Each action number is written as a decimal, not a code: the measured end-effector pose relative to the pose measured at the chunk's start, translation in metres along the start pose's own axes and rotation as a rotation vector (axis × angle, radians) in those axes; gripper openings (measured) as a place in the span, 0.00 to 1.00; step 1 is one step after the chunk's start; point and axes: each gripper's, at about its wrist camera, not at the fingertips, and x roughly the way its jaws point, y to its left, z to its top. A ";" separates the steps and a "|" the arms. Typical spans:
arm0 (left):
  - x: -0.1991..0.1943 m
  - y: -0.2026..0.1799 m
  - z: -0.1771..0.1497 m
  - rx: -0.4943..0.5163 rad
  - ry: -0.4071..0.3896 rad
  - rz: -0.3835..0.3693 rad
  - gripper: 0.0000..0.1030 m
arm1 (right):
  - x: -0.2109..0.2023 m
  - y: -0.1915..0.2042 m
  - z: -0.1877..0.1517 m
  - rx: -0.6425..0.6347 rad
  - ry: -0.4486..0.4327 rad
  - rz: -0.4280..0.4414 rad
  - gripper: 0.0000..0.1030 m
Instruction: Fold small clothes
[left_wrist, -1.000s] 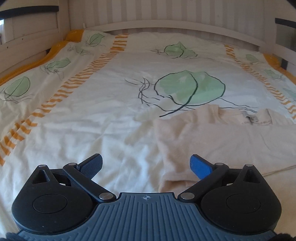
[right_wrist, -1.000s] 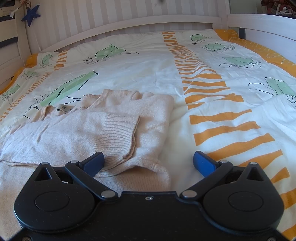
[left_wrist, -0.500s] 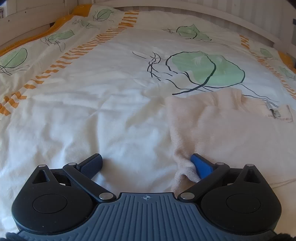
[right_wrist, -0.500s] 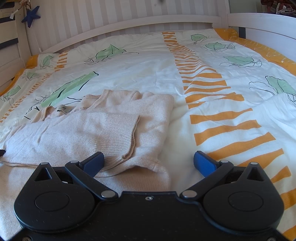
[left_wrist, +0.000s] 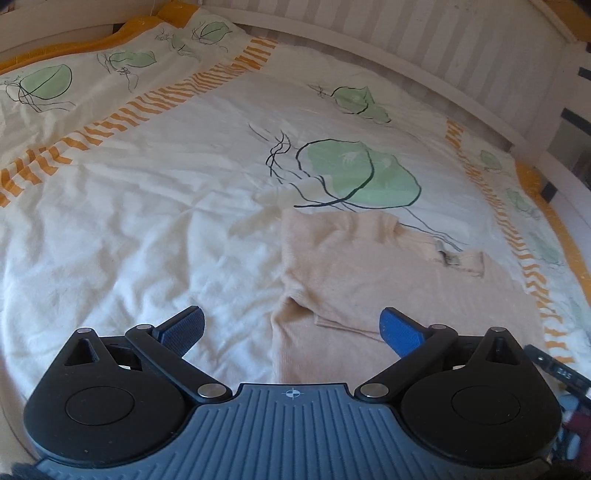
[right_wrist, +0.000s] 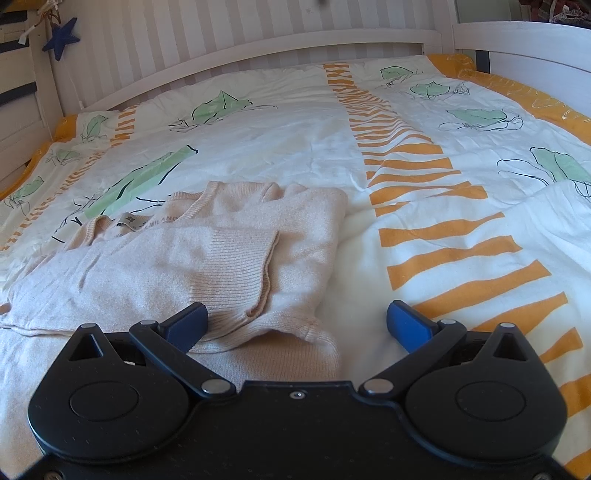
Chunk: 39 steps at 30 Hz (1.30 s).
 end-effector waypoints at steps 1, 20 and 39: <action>-0.009 -0.001 -0.002 0.004 -0.005 -0.010 1.00 | -0.001 -0.001 0.000 0.005 0.001 0.006 1.00; -0.062 -0.011 -0.076 0.100 0.119 -0.116 1.00 | -0.094 -0.005 -0.013 0.078 0.318 0.093 1.00; -0.092 -0.032 -0.126 0.261 0.182 -0.098 1.00 | -0.207 0.029 -0.072 -0.012 0.242 0.109 1.00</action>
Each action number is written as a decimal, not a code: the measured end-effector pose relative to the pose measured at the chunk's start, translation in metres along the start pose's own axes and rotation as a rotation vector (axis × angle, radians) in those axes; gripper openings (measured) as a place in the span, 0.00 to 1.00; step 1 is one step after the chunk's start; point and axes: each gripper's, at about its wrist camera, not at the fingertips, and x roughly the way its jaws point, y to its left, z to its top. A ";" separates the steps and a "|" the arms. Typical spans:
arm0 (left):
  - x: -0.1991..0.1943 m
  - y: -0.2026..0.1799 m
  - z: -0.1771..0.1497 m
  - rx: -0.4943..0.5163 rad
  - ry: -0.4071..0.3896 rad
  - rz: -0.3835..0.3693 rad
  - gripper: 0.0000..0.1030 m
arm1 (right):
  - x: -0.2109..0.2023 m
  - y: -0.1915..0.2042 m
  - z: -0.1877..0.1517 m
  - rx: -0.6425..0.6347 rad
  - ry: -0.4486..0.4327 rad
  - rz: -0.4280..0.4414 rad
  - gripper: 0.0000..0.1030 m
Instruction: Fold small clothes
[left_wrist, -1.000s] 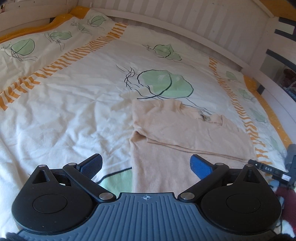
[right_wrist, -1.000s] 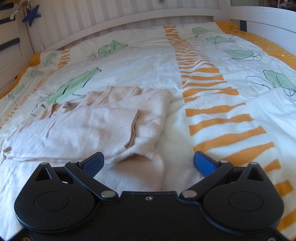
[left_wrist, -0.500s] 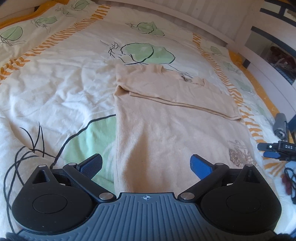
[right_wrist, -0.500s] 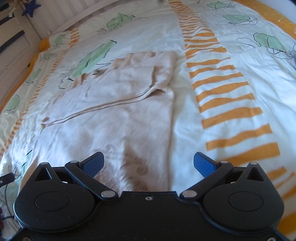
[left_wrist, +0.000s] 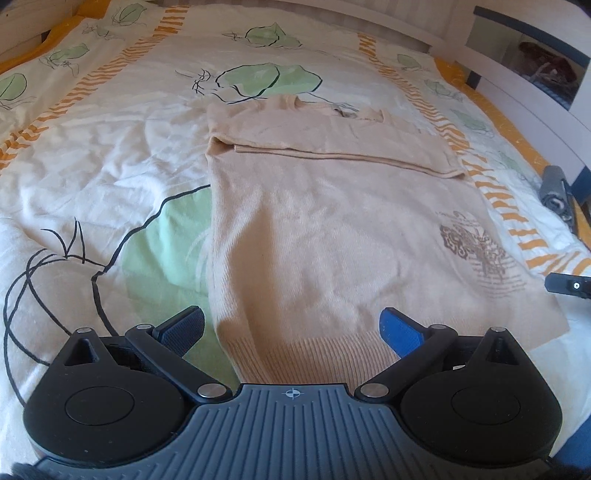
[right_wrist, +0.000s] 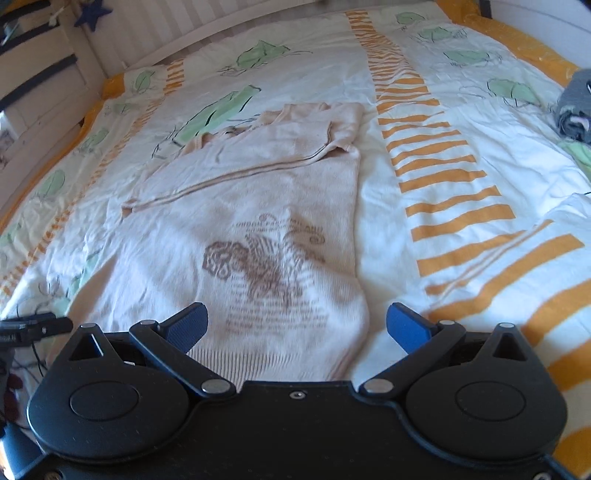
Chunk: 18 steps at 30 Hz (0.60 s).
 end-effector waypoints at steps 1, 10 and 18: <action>0.001 -0.001 -0.001 0.006 0.005 0.005 1.00 | -0.001 0.003 -0.003 -0.016 0.003 -0.005 1.00; 0.017 -0.009 -0.003 0.068 0.098 -0.001 1.00 | 0.003 0.012 -0.012 -0.035 0.035 0.023 1.00; 0.024 -0.011 -0.005 0.080 0.138 0.000 1.00 | 0.008 0.015 -0.014 -0.048 0.069 0.054 1.00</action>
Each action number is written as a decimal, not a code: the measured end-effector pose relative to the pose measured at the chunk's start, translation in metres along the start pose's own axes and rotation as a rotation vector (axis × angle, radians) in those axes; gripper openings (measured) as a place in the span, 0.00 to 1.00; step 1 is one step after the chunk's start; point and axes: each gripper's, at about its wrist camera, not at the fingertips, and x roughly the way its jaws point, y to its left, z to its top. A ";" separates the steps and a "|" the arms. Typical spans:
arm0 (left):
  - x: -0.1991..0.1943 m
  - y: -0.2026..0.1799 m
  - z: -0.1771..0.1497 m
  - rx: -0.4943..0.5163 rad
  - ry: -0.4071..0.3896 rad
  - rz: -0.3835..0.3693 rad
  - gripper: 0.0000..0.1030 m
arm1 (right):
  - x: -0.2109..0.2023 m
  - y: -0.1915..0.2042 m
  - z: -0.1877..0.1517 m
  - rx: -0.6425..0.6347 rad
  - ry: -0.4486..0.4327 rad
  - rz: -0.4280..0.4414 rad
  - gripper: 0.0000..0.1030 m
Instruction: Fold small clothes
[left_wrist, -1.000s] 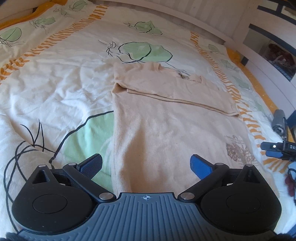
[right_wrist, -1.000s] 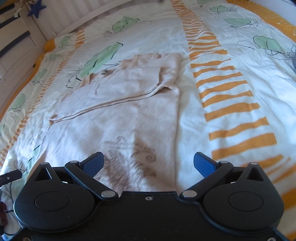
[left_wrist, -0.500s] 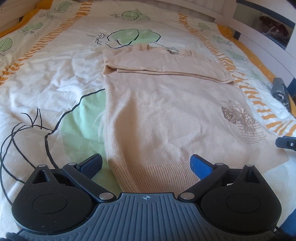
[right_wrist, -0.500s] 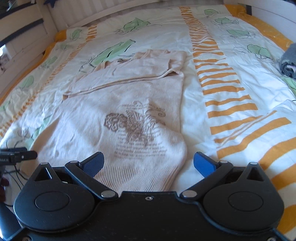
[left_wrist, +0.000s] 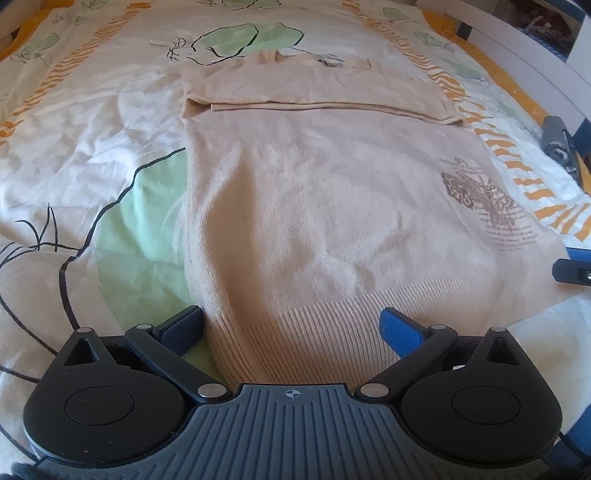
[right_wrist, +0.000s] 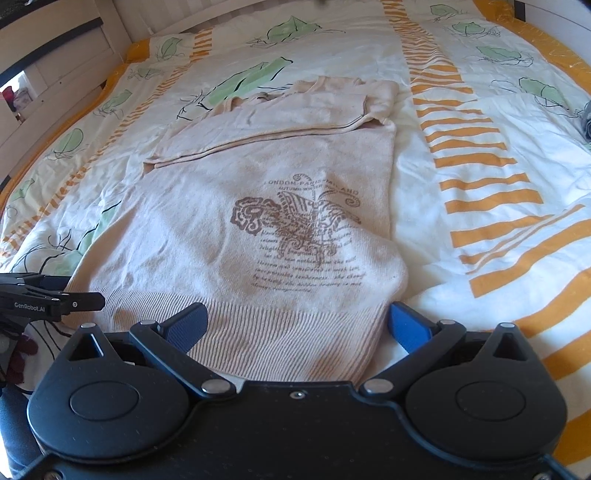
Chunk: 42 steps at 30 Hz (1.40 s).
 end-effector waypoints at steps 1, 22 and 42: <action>0.001 0.000 0.000 0.002 0.005 -0.002 1.00 | 0.000 0.000 0.000 0.001 0.004 0.003 1.00; 0.010 0.008 0.008 -0.034 0.061 -0.024 0.81 | 0.008 -0.001 0.002 -0.024 0.071 0.016 0.88; -0.019 0.033 0.008 -0.236 -0.140 -0.121 0.11 | -0.010 -0.040 0.007 0.230 -0.069 0.193 0.18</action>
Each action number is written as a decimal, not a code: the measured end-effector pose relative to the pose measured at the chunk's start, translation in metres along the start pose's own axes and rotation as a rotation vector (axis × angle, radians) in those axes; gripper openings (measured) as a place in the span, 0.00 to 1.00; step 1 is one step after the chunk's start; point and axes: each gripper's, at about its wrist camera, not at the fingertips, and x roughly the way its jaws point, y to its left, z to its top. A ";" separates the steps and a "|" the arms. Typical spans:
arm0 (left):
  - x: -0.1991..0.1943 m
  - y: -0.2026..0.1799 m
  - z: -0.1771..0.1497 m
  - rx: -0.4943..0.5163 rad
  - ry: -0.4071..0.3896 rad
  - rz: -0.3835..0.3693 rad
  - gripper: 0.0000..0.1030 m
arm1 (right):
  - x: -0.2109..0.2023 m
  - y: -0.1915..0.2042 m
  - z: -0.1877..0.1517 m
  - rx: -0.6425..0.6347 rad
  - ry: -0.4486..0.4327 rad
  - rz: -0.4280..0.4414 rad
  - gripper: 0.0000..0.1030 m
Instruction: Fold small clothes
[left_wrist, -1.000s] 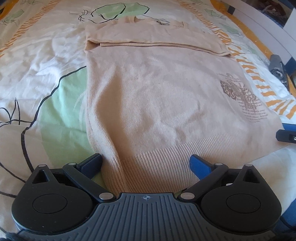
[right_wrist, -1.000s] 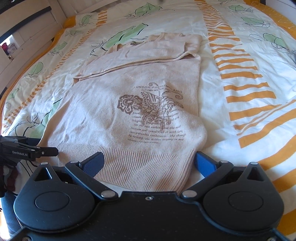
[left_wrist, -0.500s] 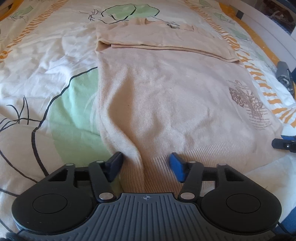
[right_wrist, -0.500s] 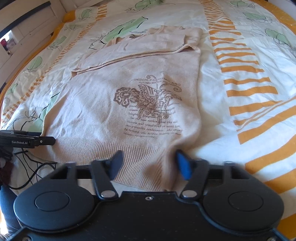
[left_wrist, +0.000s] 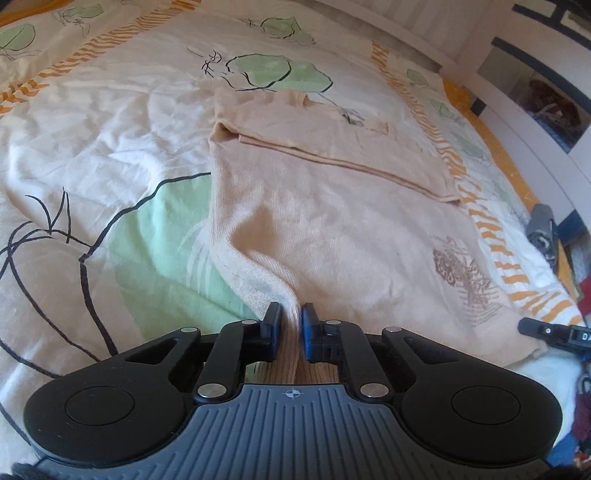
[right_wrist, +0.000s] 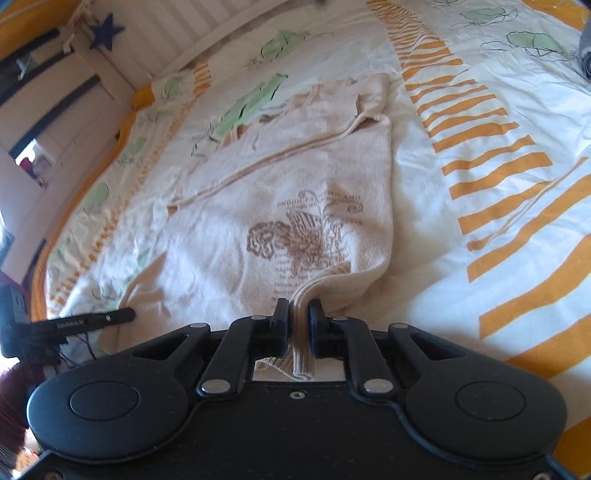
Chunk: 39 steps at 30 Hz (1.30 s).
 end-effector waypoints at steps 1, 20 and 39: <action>-0.001 0.001 0.002 -0.013 -0.011 -0.010 0.11 | -0.002 -0.002 0.003 0.019 -0.016 0.016 0.18; 0.008 -0.005 0.124 0.019 -0.272 -0.032 0.08 | 0.048 -0.012 0.130 0.059 -0.222 0.090 0.20; 0.018 -0.034 0.041 0.492 -0.016 -0.075 0.63 | 0.037 0.041 0.081 -0.485 -0.133 -0.228 0.89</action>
